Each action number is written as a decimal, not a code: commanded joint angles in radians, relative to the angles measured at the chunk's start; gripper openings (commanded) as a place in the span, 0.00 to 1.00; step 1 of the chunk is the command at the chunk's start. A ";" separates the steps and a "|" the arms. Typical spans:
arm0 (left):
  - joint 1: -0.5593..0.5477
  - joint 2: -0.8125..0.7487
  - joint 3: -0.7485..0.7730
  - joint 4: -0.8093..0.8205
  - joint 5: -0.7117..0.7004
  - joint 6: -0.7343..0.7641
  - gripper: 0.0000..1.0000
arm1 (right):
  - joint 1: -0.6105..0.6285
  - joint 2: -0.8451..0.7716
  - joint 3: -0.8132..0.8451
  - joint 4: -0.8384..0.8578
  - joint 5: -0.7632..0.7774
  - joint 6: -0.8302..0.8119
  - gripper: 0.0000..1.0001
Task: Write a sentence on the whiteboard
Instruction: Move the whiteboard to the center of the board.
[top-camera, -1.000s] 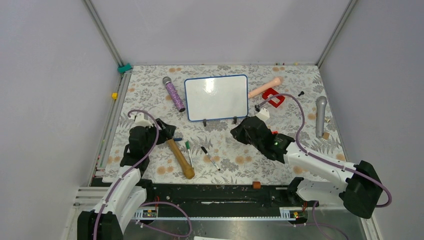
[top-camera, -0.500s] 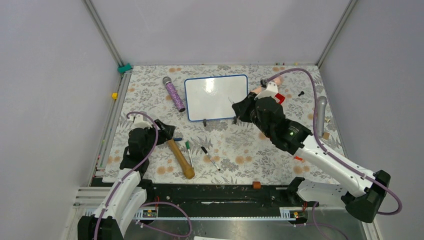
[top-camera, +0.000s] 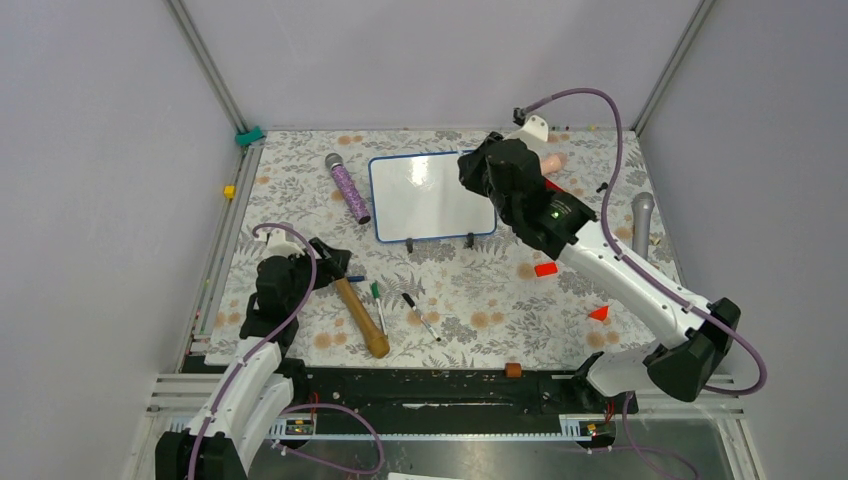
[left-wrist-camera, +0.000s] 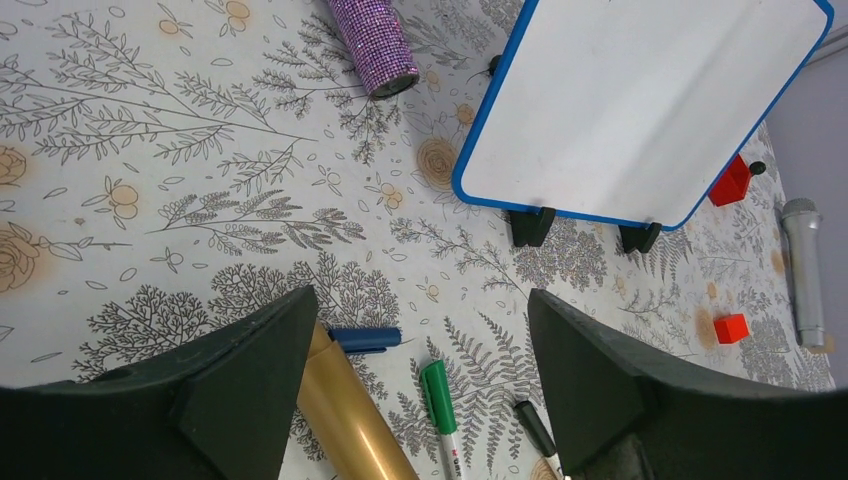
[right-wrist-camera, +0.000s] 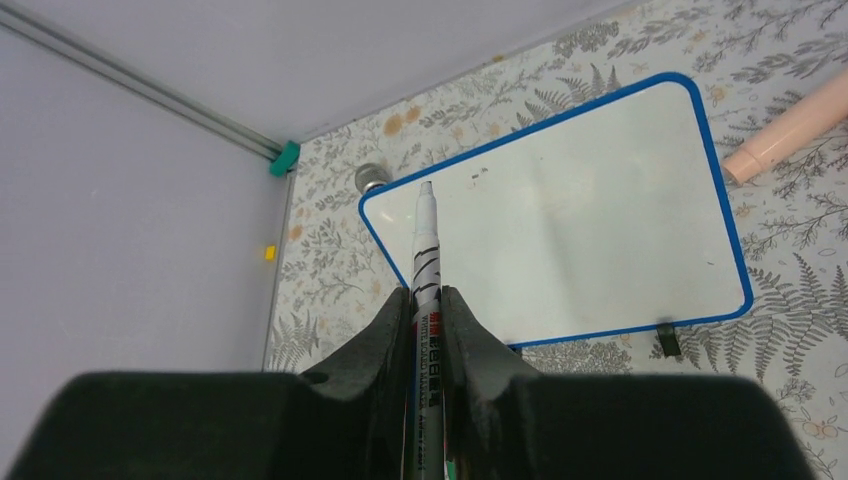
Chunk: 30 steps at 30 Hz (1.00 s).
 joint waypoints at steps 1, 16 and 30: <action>0.005 0.009 -0.002 0.102 0.032 0.025 0.81 | -0.007 0.013 -0.009 0.016 -0.075 -0.026 0.00; 0.006 0.214 0.300 -0.055 0.027 -0.097 0.79 | -0.013 -0.002 -0.174 0.084 -0.153 -0.203 0.00; -0.036 0.546 0.432 0.393 -0.168 -0.563 0.75 | -0.014 -0.031 -0.200 0.061 -0.207 -0.224 0.00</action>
